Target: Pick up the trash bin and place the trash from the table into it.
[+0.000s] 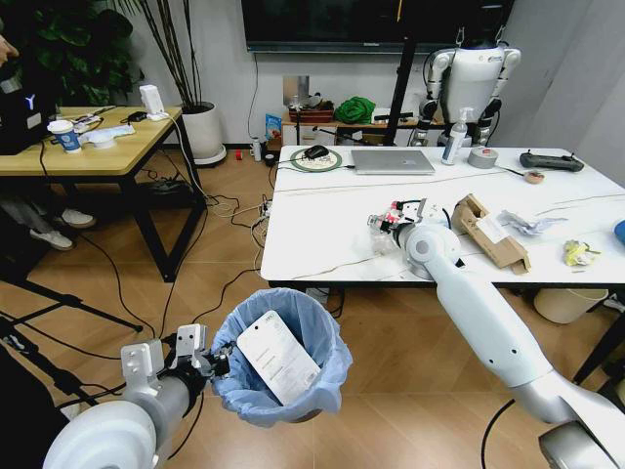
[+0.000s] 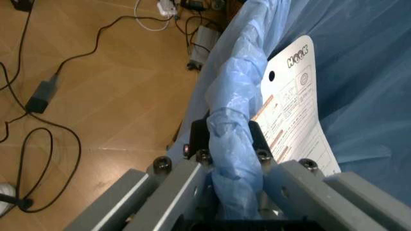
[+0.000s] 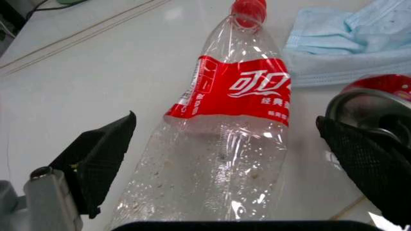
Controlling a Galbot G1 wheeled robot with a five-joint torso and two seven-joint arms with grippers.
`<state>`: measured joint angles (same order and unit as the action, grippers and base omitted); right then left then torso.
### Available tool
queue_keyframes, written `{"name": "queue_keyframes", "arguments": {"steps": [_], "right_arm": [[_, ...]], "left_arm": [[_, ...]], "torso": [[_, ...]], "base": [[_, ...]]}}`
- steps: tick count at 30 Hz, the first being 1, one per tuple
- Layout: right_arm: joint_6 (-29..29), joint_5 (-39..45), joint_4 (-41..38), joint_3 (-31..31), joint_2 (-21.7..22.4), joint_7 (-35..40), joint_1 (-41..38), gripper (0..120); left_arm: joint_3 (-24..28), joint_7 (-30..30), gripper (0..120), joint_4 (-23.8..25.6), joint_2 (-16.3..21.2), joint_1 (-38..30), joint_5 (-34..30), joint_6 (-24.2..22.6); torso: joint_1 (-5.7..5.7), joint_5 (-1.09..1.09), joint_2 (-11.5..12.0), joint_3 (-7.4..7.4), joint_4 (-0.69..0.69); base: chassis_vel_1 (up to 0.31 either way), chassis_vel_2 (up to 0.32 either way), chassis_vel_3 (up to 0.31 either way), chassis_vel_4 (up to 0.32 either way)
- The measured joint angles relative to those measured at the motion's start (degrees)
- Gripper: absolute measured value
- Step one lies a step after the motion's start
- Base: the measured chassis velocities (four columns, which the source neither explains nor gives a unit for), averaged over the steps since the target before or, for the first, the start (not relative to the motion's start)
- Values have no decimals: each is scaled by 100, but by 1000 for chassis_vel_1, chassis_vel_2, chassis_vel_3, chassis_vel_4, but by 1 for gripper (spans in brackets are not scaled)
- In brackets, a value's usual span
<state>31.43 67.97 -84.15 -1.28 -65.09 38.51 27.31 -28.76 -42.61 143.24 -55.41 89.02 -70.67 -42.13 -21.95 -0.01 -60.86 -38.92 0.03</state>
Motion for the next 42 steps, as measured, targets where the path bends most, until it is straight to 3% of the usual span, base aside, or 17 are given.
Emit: {"name": "queue_keyframes", "arguments": {"steps": [12, 16, 23, 25, 36, 42], "right_arm": [[-65, -150, 173, 11, -76, -161, 15, 100], [-115, -221, 208, 26, -93, -219, 18, 95], [-150, -318, 221, 55, -73, -277, 50, 72], [-179, -422, 221, 73, -57, -317, 74, 59], [-277, -560, 34, 121, -21, -373, 105, 20], [-286, -216, -626, 65, 172, -183, 142, 2]], "left_arm": [[-41, 40, 0, 0, 25, -18, -6, 0], [-48, 43, 0, 0, 33, -29, -18, 0], [-48, 45, 0, 0, 23, -31, -21, 0], [-47, 47, 0, 0, 17, -35, -20, 0], [-42, 55, 0, 0, 6, -50, -6, 0], [-36, 56, 0, 0, -20, -53, 2, 0]], "torso": [[0, 0, -1, 0, 1], [0, 0, -1, 0, 0], [1, 0, -1, 0, 0], [1, 0, -1, 1, 0], [1, 2, -1, -1, 0], [-1, 3, -1, -1, 0]], "base": [[0, 0, 0, 0], [0, 0, 0, 0], [0, 0, 0, 0], [0, 0, 0, 0], [0, 0, 0, 0], [0, 0, 0, 0]]}}
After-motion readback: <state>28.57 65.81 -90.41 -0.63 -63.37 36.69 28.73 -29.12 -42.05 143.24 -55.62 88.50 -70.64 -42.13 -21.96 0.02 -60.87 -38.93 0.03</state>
